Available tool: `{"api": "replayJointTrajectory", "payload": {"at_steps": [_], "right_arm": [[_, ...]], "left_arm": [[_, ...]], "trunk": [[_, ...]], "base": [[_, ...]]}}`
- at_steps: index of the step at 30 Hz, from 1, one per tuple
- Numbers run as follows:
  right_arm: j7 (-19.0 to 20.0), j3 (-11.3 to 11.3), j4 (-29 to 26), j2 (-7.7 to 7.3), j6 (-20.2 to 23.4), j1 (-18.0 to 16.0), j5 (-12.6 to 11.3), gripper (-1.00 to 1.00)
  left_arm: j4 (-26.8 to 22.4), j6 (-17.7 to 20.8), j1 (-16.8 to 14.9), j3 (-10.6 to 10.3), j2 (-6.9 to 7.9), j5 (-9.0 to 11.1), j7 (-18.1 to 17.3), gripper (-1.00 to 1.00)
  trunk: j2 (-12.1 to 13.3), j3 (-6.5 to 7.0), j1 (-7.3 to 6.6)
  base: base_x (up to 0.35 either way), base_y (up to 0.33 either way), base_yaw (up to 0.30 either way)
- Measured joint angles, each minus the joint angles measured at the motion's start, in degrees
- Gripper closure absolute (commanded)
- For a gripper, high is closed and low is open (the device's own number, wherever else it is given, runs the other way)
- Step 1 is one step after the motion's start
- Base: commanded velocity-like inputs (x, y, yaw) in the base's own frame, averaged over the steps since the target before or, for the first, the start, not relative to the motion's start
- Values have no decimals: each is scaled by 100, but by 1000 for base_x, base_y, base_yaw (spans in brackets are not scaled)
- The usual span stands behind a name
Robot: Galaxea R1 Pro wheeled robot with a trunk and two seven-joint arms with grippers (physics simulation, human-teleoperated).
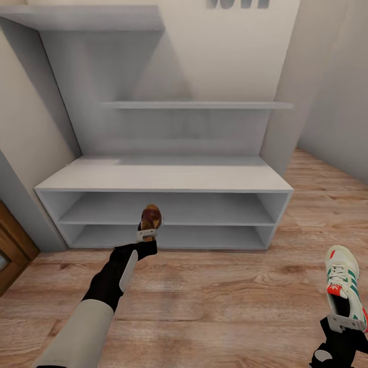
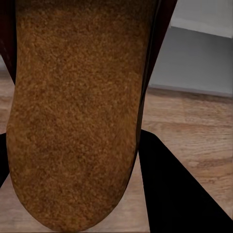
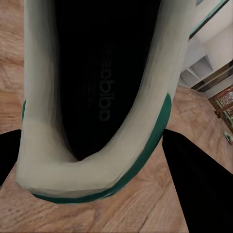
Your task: Pick up the two gym shoes and the two sandals from the corridor floor and place them onto the hallstand (shoe rack) in the corridor, making sure they are on the rack and not on the floor. Arrange them so the two gym shoes are next to each other and the two sandals are next to each other.
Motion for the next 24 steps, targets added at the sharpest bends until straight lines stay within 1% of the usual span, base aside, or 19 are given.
{"api": "replayJointTrajectory", "payload": {"at_steps": [13, 20, 24], "right_arm": [[2, 0, 0, 0, 7, 0, 0, 100], [0, -2, 0, 0, 8, 0, 0, 100], [0, -1, 0, 0, 6, 0, 0, 100]], "left_arm": [[9, 8, 0, -2, 7, -19, 9, 100], [22, 9, 0, 6, 16, -26, 13, 100], [117, 9, 0, 7, 20, -27, 14, 100]], "trunk": [[0, 0, 0], [0, 0, 1], [0, 0, 2]], "base": [[190, 0, 0], [53, 0, 0], [8, 0, 0]]}}
